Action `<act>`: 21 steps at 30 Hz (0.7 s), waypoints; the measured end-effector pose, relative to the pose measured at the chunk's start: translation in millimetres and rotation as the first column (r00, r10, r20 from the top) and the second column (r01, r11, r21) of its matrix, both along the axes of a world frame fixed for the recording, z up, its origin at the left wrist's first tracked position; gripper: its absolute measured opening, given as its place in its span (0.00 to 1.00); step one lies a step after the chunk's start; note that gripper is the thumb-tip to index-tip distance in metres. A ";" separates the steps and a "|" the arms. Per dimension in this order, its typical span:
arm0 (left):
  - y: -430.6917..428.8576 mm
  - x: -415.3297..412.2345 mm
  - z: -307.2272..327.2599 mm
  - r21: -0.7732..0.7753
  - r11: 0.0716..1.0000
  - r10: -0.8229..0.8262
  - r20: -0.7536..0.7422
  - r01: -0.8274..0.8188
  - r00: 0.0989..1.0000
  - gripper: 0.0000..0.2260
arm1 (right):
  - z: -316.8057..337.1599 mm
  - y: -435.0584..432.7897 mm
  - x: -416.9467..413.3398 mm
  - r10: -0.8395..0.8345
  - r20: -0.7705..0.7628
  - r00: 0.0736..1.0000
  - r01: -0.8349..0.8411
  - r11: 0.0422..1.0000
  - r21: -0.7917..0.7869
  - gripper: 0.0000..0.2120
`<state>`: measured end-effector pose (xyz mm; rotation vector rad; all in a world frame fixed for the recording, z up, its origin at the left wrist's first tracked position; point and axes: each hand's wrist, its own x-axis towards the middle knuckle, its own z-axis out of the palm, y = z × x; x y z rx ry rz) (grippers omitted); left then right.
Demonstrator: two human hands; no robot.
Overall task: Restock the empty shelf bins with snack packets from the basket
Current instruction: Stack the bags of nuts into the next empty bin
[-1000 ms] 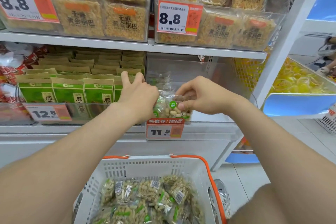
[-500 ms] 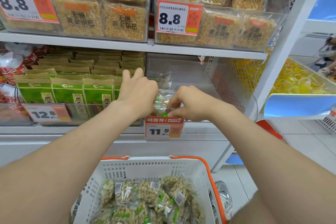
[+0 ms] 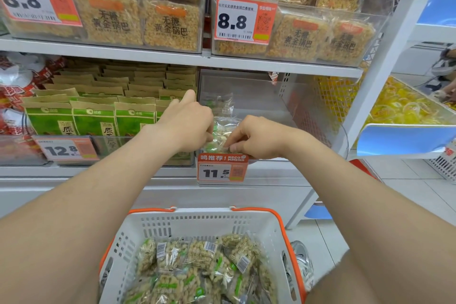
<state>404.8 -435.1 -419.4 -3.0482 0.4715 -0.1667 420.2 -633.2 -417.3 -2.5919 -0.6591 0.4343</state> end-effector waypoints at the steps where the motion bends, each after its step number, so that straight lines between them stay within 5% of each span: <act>1: 0.1 -0.2 -0.3 -0.002 1.000 0.000 0.008 0.000 1.000 0.10 | -0.9 -0.6 0.3 -0.009 -0.036 0.999 0.009 1.000 -0.011 0.11; 8: -0.6 -2.8 -3.8 0.053 0.999 -0.016 0.067 0.012 0.998 0.11 | -4.8 2.1 -6.7 -0.097 -0.261 0.960 0.123 0.989 0.085 0.15; 15: 1.3 -4.1 -7.8 0.071 0.997 -0.006 0.050 0.002 0.999 0.16 | -5.6 8.4 -8.6 -0.069 -0.176 0.982 0.060 0.997 -0.057 0.17; 18: 1.0 -8.3 -9.3 0.022 1.000 0.014 0.036 -0.015 0.999 0.22 | -10.0 1.7 -11.1 -0.165 -0.246 0.955 0.198 0.974 0.113 0.14; 21: 0.9 -13.9 -6.8 -0.068 0.998 -0.014 0.074 0.019 0.997 0.15 | -5.5 -1.6 -14.1 -0.325 -0.183 0.928 0.359 0.911 0.203 0.16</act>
